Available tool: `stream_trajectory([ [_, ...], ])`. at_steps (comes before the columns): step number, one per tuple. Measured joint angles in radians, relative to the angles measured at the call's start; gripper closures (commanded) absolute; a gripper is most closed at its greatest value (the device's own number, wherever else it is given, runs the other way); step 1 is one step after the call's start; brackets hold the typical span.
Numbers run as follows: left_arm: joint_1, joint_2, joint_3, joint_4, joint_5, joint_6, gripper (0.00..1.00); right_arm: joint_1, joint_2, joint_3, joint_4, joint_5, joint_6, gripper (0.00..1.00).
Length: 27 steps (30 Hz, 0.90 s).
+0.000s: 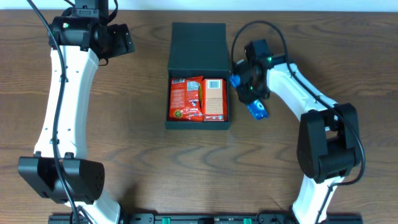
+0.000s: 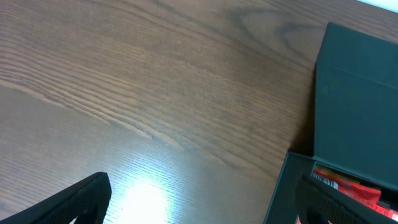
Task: Pack container
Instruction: 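Lift the Oreo pack and lower it into the box's left side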
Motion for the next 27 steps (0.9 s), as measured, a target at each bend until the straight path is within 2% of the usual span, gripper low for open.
stream_trajectory([
  [12,0.000,0.000,0.000,0.000,-0.021,0.000,0.05,0.004,0.000,0.322,-0.176,-0.007,0.114,0.74],
  [20,0.000,0.000,0.000,0.000,-0.059,0.000,0.05,0.080,0.000,0.355,-0.181,-0.094,0.332,0.75],
  [27,0.000,0.000,0.000,0.000,-0.102,0.000,0.05,0.215,0.000,0.355,-0.125,-0.119,0.531,0.74],
])
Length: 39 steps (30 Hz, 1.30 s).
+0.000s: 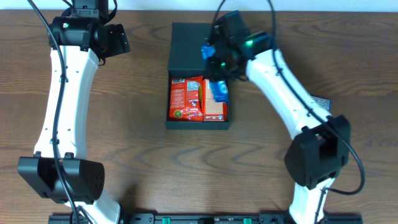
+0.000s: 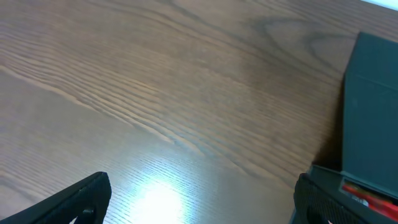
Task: Pack container
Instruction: 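Lift the Oreo pack and lower it into the box's left side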
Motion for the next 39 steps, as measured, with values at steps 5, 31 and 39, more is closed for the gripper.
stream_trajectory([
  [5,0.000,0.000,0.000,-0.002,-0.005,0.000,0.05,0.084,0.012,0.001,0.057,-0.012,0.153,0.76],
  [31,0.001,0.000,0.000,-0.021,-0.008,0.000,0.05,0.174,0.131,0.003,0.079,0.001,0.443,0.02],
  [39,0.001,0.000,0.000,-0.021,-0.008,0.000,0.05,0.147,0.131,0.047,0.071,-0.021,0.366,0.83],
])
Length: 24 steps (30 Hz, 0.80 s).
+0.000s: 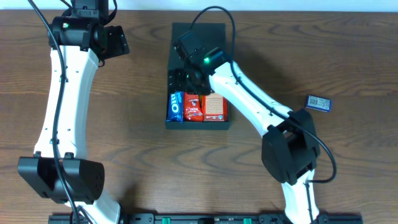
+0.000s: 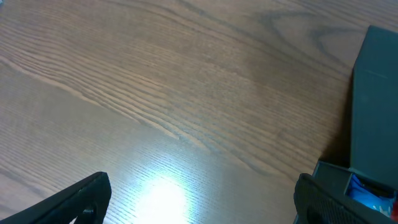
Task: Pack container
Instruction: 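Lift the Oreo pack and lower it into the box's left side, then push the Oreo pack down, open the right gripper and lift out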
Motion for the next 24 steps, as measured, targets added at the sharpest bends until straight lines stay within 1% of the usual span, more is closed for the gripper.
stream_trajectory([
  [1,0.000,0.000,0.000,0.000,0.000,0.000,0.05,-0.005,0.000,0.010,0.004,0.000,-0.009,0.99],
  [4,0.000,0.000,0.000,0.000,0.000,0.000,0.05,-0.018,0.000,0.026,0.015,-0.016,-0.058,0.99],
  [9,0.000,0.000,0.000,0.000,0.000,0.000,0.05,-0.021,0.000,0.026,0.002,-0.104,-0.161,0.99],
  [15,0.021,0.000,0.000,0.000,0.000,0.000,0.05,-0.058,0.000,0.009,0.009,-0.391,-0.317,0.99],
  [19,0.050,0.000,0.000,0.000,0.000,0.000,0.05,-0.088,0.000,-0.026,-0.024,-0.519,-0.406,0.98],
  [24,0.080,0.000,0.000,0.000,0.000,0.000,0.05,-0.100,0.000,-0.126,-0.023,-0.639,-0.484,0.99],
])
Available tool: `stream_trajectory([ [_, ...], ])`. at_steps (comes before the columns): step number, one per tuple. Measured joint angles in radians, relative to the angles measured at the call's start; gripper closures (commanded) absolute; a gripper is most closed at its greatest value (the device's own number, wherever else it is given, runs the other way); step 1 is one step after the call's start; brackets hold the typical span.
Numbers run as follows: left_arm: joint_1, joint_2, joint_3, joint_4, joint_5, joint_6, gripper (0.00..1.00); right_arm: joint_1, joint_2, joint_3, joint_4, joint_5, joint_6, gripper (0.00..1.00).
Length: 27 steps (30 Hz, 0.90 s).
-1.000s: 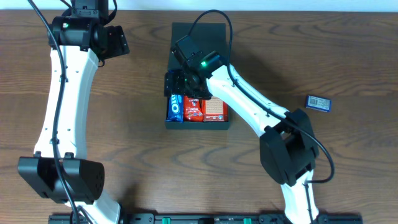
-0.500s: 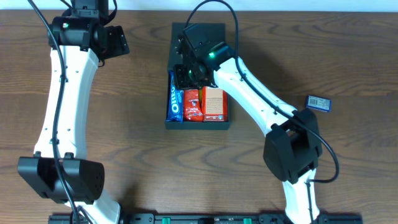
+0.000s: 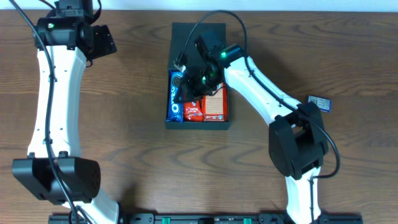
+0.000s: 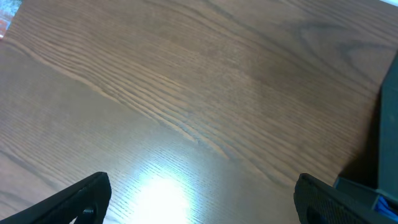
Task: Pack container
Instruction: 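Push the Oreo pack down, open the right gripper and lift out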
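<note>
The black box (image 3: 198,124) lies open at mid-table, its lid (image 3: 198,45) folded back. Inside, a blue Oreo pack (image 3: 175,94) fills the left side, a red pack (image 3: 193,111) the middle and an orange-brown pack (image 3: 215,107) the right. My right gripper (image 3: 193,86) hangs over the middle of the box, open, with nothing held. Far up on the left, my left gripper (image 4: 202,199) is open over bare wood; the box's edge (image 4: 390,118) and a sliver of the Oreo pack (image 4: 384,203) show at the right of its view.
A small blue packet (image 3: 319,102) lies on the table to the right of the box, beside the right arm's base link. The left arm (image 3: 53,93) runs down the table's left side.
The right gripper has shifted a little right and forward over the box, leaving the Oreo pack lying along the left side. The left gripper has moved further left, away from the box.
The right gripper first held the blue Oreo pack just right of the box, then carried it over the box's right side. After that the pack was in the box's left side under the gripper. Now it lies there free. The left gripper stayed open throughout.
</note>
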Motion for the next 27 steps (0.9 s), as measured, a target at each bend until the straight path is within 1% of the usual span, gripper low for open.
stream_trajectory([
  [6,0.005,0.000,0.000,0.002,0.000,0.000,0.05,0.000,0.000,-0.053,0.028,-0.050,-0.032,0.98],
  [16,0.005,0.000,0.000,0.002,0.000,0.000,0.05,0.006,0.001,-0.056,0.074,-0.047,-0.039,0.99],
  [23,0.005,0.000,0.000,0.002,0.000,0.000,0.05,0.023,0.060,-0.056,0.079,-0.069,-0.039,0.99],
  [27,0.005,0.000,0.000,0.002,0.000,0.000,0.05,0.023,0.064,-0.056,0.082,-0.078,-0.039,0.99],
])
